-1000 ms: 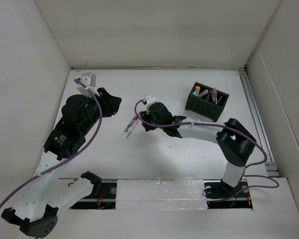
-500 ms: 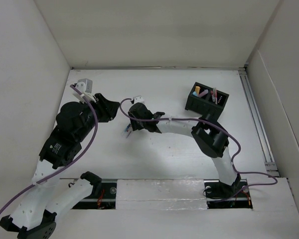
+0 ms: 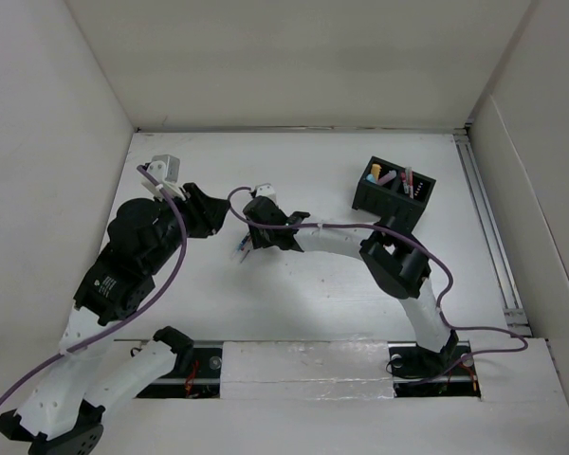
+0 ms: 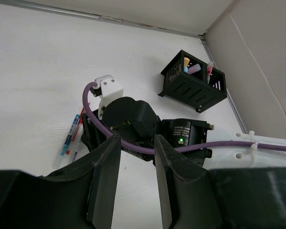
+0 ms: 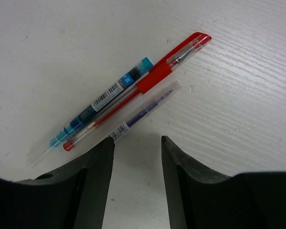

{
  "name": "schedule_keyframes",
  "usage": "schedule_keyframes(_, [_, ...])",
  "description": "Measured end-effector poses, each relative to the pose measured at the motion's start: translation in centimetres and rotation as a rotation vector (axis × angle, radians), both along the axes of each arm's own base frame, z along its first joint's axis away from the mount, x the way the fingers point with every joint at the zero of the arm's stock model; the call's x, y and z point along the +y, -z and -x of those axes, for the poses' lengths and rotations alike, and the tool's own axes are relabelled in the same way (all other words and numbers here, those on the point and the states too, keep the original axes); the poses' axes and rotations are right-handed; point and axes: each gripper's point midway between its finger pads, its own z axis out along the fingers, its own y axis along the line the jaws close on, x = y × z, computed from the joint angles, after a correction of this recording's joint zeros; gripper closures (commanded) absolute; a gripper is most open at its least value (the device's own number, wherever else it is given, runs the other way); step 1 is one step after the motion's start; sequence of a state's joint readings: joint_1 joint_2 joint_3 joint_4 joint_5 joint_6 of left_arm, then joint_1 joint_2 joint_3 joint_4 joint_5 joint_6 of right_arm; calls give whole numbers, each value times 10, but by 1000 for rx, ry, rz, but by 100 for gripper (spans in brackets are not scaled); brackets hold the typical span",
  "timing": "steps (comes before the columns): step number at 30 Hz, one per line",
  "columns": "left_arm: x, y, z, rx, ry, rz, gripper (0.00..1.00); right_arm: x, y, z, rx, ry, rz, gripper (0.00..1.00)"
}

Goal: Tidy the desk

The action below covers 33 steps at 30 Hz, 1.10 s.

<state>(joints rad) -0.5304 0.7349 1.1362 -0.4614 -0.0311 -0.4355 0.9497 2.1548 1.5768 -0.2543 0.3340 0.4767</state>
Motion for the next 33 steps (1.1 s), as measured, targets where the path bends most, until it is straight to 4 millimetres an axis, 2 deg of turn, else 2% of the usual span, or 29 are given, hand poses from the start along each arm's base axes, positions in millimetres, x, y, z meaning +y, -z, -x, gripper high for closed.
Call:
schedule_keyframes(10, [-4,8,1,17,20,-6,69,3,0,1,8,1,-19,56])
schedule_keyframes(26, [-5,14,0,29,20,-14,69,12,-2,-3,9,-15,-52,53])
schedule_keyframes(30, [-5,14,0,29,21,-14,69,9,9,-5,25,-5,-40,59])
schedule_keyframes(33, [-5,14,0,28,21,-14,69,7,9,-5,30,10,-37,63])
